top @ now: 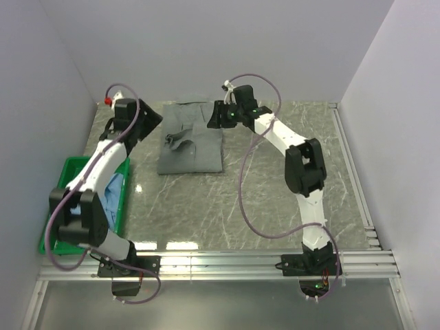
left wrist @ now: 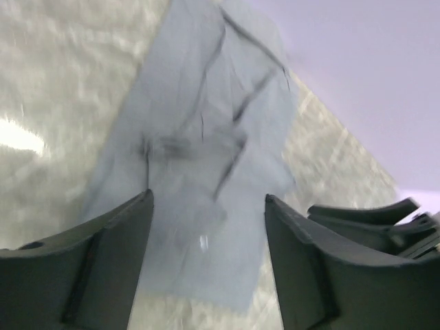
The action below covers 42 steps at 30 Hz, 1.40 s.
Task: Fold and stack the long sleeve shirts
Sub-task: Fold the shirt
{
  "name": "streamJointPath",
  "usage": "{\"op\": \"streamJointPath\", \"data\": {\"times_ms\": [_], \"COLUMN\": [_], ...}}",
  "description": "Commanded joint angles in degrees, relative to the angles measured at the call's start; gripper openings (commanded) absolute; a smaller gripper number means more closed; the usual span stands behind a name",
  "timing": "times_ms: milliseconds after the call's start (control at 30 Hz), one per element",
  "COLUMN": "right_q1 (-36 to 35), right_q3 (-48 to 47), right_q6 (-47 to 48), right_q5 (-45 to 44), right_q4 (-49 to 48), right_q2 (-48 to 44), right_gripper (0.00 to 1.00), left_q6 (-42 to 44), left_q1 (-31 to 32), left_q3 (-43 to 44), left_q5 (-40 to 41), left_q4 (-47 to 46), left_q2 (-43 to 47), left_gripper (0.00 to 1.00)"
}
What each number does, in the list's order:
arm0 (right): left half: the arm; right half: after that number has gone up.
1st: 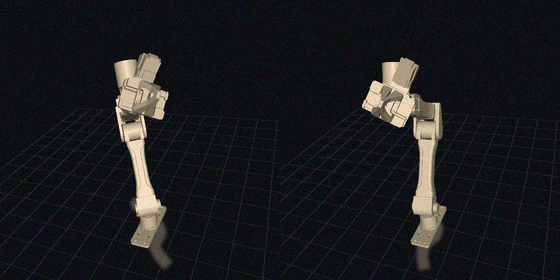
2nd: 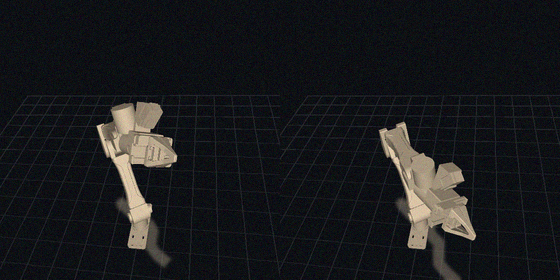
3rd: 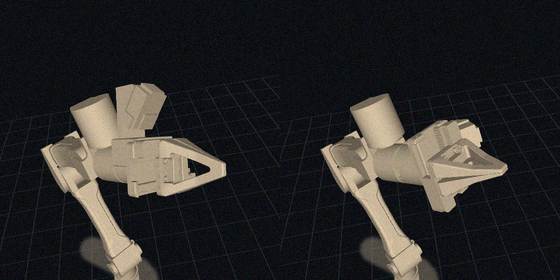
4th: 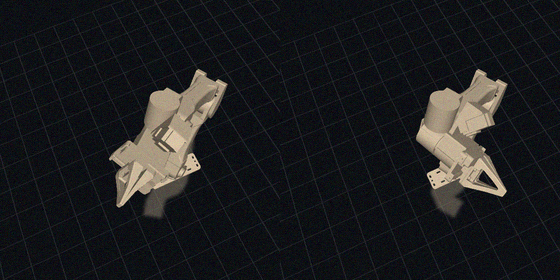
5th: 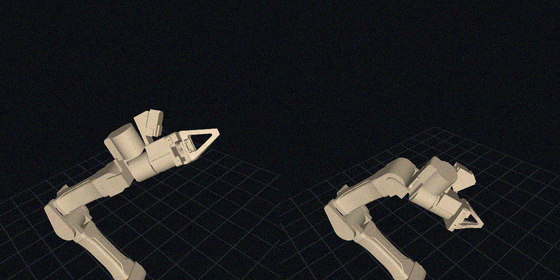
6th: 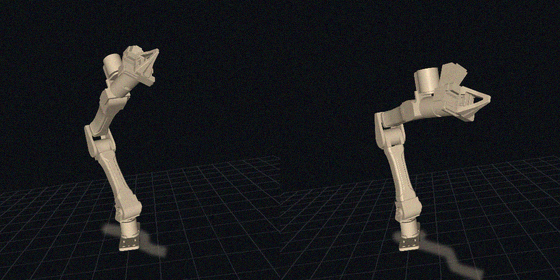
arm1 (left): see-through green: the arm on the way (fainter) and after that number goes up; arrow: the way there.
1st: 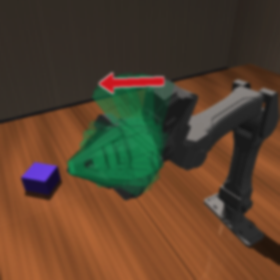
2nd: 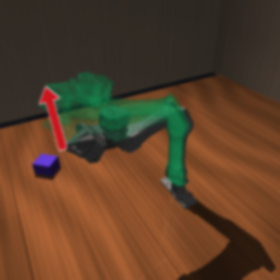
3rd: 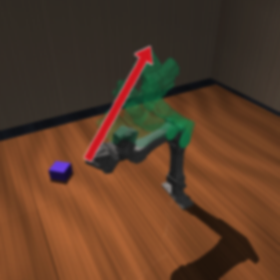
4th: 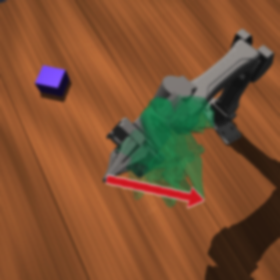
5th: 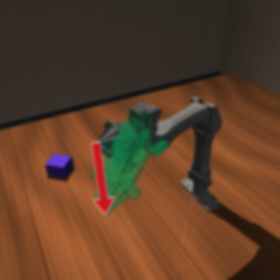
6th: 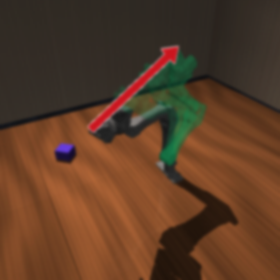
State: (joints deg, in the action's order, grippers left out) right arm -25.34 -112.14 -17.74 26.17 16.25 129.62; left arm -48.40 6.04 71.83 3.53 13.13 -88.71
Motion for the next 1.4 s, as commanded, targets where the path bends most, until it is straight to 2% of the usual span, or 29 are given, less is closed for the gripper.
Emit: {"op": "streamJointPath", "data": {"times_ms": [0, 100, 233, 367, 533, 633, 733, 867, 1033, 1367], "right_q1": [-0.4, -0.6, -0.8, -1.0, -1.3, -1.2, -1.2, -1.3, -1.5, -3.2], "right_q3": [6.2, 13.4, 22.3, 30.5, 36.2, 38.0, 39.3, 42.8, 43.2, 40.3], "right_q6": [0.0, 0.5, 1.6, 1.0, -0.8, -3.1, -7.0, -11.8, -16.4, -17.3], "right_q5": [1.6, 1.6, -0.2, -1.5, -1.2, 0.9, 2.7, 3.5, 9.6, 11.1], "right_q4": [-3.0, -3.3, -4.6, -6.1, -7.9, -9.5, -11.4, -16.1, -22.2, -24.2], "right_q2": [-10.7, -16.6, -24.4, -31.0, -34.3, -33.8, -32.6, -31.5, -27.9, -20.5], "right_gripper": [0.54, 0.54, 0.54, 0.55, 0.55, 0.55, 0.54, 0.54, 0.51, 0.5], "left_q6": [-2.9, -2.4, 0.6, 2.4, 3.8, 3.6, 2.8, 2.1, 1.1, -1.7], "left_q1": [0.8, 2.7, 5.1, 5.4, 5.4, 5.4, 5.4, 5.2, 3.6, 1.5], "left_q3": [-7.3, -15.6, -19.0, -17.2, -8.8, -2.9, -0.5, -3.7, -7.2, -10.4], "left_q5": [-5.1, -7.3, -6.4, -4.1, -3.7, -2.1, -1.9, 2.1, 2.2, 4.2], "left_q4": [3.0, -0.7, -4.7, -6.1, -7.5, -6.0, -4.3, -4.2, -4.8, -6.4], "left_q2": [4.6, 9.1, 10.1, 4.9, -5.7, -10.7, -11.7, -9.5, -9.8, -12.0], "left_gripper": [0.69, 0.65, 0.62, 0.57, 0.5, 0.49, 0.52, 0.56, 0.5, 0.4]}}
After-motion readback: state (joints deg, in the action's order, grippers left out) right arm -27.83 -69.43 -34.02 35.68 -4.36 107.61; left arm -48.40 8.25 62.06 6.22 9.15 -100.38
